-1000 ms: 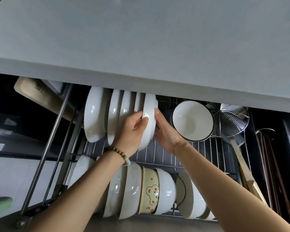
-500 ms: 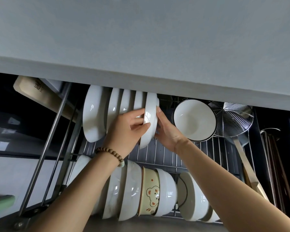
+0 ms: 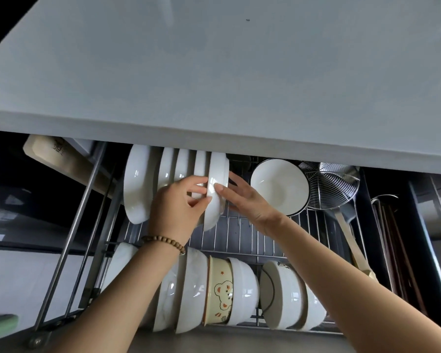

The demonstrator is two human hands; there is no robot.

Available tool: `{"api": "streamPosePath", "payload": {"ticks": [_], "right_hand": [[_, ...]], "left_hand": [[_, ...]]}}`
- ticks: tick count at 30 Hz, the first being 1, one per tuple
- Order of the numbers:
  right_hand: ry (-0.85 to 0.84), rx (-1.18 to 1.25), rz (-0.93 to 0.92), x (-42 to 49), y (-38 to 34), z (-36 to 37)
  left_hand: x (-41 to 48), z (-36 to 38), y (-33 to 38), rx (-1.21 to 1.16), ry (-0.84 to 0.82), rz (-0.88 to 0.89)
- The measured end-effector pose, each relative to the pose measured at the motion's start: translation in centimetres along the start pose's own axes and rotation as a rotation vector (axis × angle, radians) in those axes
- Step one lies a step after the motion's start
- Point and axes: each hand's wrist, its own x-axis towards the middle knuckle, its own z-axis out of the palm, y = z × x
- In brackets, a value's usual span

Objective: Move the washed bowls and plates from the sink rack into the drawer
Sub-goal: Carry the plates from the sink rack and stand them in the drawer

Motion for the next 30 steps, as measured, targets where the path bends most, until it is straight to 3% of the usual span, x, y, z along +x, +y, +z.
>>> {"api": "streamPosePath", "payload": {"ticks": [5, 11, 16, 22, 30], "right_hand": [[0.134, -0.172, 0.014, -3.9, -1.9, 0.3], [0.216, -0.408, 0.024, -15.5, -5.6, -2.5], [0.429, -0.525, 0.055, -28.4, -8.3, -8.0], [0.809, -0.689, 0.071, -46.1, -8.1, -17.5], [1.070, -0.727, 0.244, -68.4, -3.1, -30.8]], "left_hand": [[-0.9, -2.6, 0.5, 0.231, -0.018, 0.106], [-3.6, -4.9, 6.0, 0.568, -0.392, 0.283], [-6.6, -3.4, 15.6, 0.606, -0.486, 0.529], [-11.1, 4.0, 30.2, 0.657, -0.609, 0.872], [-21.3, 21.2, 48.9, 0.704, -0.649, 1.207]]}}
